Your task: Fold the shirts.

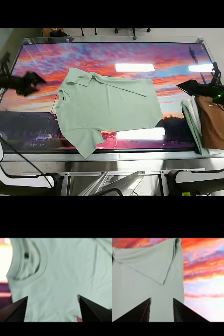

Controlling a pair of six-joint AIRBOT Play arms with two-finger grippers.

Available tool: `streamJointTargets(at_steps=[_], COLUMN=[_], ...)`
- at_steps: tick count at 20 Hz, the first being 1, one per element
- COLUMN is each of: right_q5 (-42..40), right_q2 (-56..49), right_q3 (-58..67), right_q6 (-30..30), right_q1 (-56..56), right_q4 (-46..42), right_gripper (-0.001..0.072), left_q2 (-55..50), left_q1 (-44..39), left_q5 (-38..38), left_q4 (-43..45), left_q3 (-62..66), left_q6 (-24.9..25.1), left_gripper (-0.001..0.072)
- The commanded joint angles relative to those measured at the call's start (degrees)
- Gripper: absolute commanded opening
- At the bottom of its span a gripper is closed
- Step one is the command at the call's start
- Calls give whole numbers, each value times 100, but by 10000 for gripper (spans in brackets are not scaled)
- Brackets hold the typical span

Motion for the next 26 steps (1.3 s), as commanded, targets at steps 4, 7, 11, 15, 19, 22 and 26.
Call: streamJointTargets(at_steps=[4,7,11,15,19,22,26], right_q5=[398,461,544,542,654,664,490], right_q2=[262,262,262,260,260,260,260], right_q3=[-638,-649,-664,-772,-1040,-1453,-2157], right_q6=[140,142,142,142,149,319,273], right_q1=[-280,-275,-275,-275,-275,-275,-168], right_q4=[-291,-291,-293,-293,-361,-761,-789], right_gripper=[324,324,323,324,377,515,515], left_q2=[1399,1364,1036,686,422,424,424], left_q1=[205,-81,-435,-717,-734,-455,7], left_q5=[918,1344,1996,2194,1779,1475,1305], left_q4=[667,326,-612,-619,-557,55,125], left_q3=[-3866,-4557,-4614,-3995,-3333,-2990,-2916], left_q6=[-94,170,555,555,649,455,444], left_gripper=[708,707,707,428,18,18,19])
